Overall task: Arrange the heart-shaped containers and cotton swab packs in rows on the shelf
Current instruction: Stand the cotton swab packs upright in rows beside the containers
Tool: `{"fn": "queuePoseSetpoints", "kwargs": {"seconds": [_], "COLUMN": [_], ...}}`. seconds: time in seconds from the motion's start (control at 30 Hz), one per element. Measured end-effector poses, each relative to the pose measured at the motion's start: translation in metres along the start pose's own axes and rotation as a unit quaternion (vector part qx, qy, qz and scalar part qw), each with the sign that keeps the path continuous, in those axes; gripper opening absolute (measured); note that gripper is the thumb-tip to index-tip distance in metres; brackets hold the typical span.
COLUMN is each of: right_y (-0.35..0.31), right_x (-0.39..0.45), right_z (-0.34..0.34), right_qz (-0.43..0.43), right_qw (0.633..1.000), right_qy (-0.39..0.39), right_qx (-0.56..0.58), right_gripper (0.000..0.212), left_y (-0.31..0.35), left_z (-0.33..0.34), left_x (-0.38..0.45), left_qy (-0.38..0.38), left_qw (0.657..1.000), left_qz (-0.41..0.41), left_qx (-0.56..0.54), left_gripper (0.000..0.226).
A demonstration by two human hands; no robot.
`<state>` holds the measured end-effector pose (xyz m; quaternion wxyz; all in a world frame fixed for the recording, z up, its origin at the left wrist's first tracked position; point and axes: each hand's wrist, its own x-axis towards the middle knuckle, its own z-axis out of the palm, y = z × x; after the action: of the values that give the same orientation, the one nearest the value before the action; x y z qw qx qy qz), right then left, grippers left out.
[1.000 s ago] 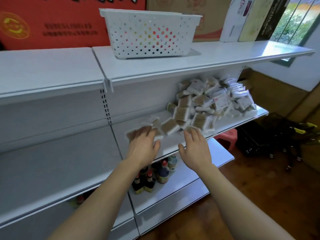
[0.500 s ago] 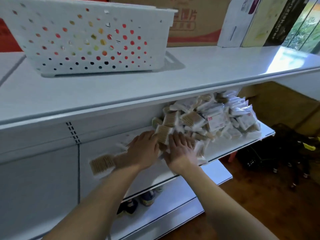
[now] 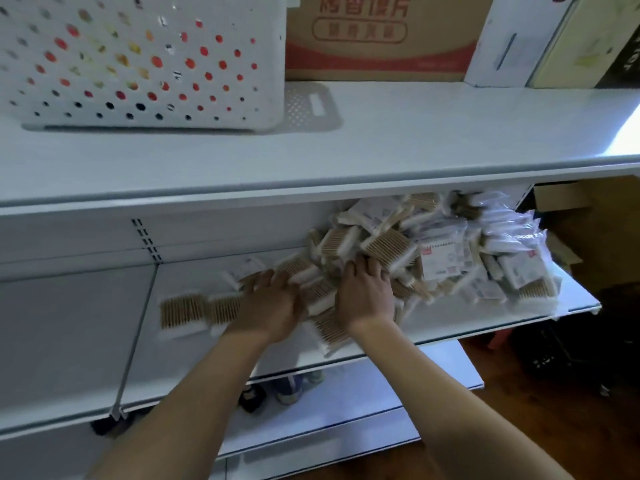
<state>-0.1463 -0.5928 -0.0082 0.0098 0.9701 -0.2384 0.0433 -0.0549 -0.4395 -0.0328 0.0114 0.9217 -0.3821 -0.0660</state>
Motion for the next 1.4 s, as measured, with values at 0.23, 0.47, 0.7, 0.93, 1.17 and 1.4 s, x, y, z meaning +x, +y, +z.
{"fn": "queuePoseSetpoints", "kwargs": {"seconds": [0.23, 0.47, 0.7, 0.93, 1.17, 1.4], "right_y": [-0.018, -0.028, 0.002, 0.042, 0.039, 0.011], "right_x": [-0.001, -0.008, -0.02, -0.012, -0.006, 0.001], "right_z": [0.004, 0.002, -0.006, -0.021, -0.007, 0.015], "right_qz": [-0.061, -0.163, -0.106, 0.087, 0.087, 0.052], "right_qw": [0.998, 0.981, 0.959, 0.996, 0.994, 0.993], "right_qy": [-0.014, -0.026, 0.252, 0.023, 0.005, 0.018], "right_qx": [0.031, 0.103, 0.078, 0.025, 0.062, 0.108], "right_gripper": [0.04, 0.046, 0.018, 0.071, 0.075, 0.066], "left_y": [-0.002, -0.006, 0.008, 0.037, 0.032, -0.011], "left_z": [-0.003, -0.015, -0.013, -0.008, -0.012, -0.03], "left_x": [0.003, 0.006, 0.02, 0.045, 0.056, 0.03], "left_qy": [0.045, 0.131, 0.109, 0.112, 0.158, 0.239], "left_qw": [0.998, 0.98, 0.98, 0.964, 0.97, 0.936], "left_qz": [0.016, 0.036, 0.087, 0.019, -0.022, -0.083], "left_qx": [-0.031, -0.146, -0.139, -0.242, -0.185, -0.245], "left_gripper": [0.048, 0.047, 0.064, 0.068, 0.073, 0.042]}}
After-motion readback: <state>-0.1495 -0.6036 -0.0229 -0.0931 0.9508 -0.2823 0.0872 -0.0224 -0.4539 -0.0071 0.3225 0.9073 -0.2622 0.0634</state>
